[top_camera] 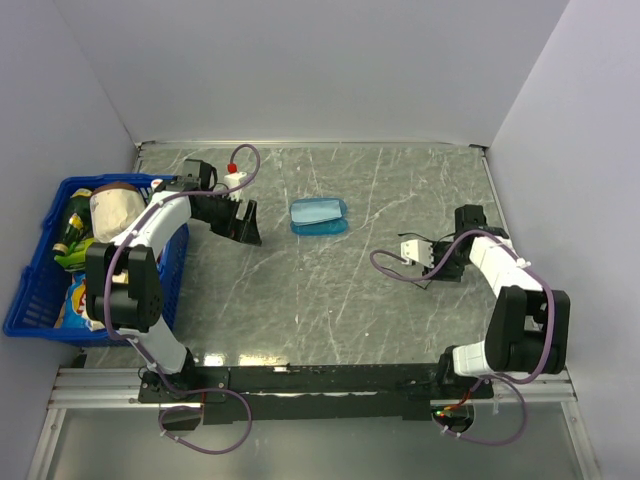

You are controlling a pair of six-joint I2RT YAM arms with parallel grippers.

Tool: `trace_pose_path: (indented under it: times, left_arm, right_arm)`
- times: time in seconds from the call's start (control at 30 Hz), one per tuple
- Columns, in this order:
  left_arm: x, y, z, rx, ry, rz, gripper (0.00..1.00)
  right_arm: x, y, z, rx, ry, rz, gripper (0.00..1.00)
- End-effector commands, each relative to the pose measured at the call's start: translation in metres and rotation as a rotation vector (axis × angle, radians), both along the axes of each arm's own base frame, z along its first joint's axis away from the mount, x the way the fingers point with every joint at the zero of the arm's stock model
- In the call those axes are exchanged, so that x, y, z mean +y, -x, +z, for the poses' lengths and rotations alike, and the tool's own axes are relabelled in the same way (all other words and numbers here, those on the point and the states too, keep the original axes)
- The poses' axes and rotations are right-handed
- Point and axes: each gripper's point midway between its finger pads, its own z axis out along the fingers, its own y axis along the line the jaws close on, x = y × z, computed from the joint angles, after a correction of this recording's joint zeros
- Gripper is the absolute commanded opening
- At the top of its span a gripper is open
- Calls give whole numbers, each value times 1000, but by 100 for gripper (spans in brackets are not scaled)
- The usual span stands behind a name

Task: Organize the sunglasses
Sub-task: Adjust the sunglasses at the corner of the board.

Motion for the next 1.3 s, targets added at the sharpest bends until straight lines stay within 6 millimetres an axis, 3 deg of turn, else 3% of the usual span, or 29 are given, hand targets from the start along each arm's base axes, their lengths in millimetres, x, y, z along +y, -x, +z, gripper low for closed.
trace_pose_path:
  times: [0.0, 0.77, 1.07, 1.27]
  left_arm:
    - [-3, -1, 4, -13, 33, -13, 97]
    - [-6, 0, 6, -14, 57, -22, 96]
    - [-7, 0, 5, -4, 65, -27, 96]
    - [-9, 2, 4, 5, 75, -34, 97]
  right_arm:
    - [9, -8, 2, -20, -29, 44, 55]
    - [30, 2, 10, 5, -84, 66, 23]
    - [65, -15, 23, -3, -154, 48, 20]
    - [87, -26, 16, 20, -123, 47, 18]
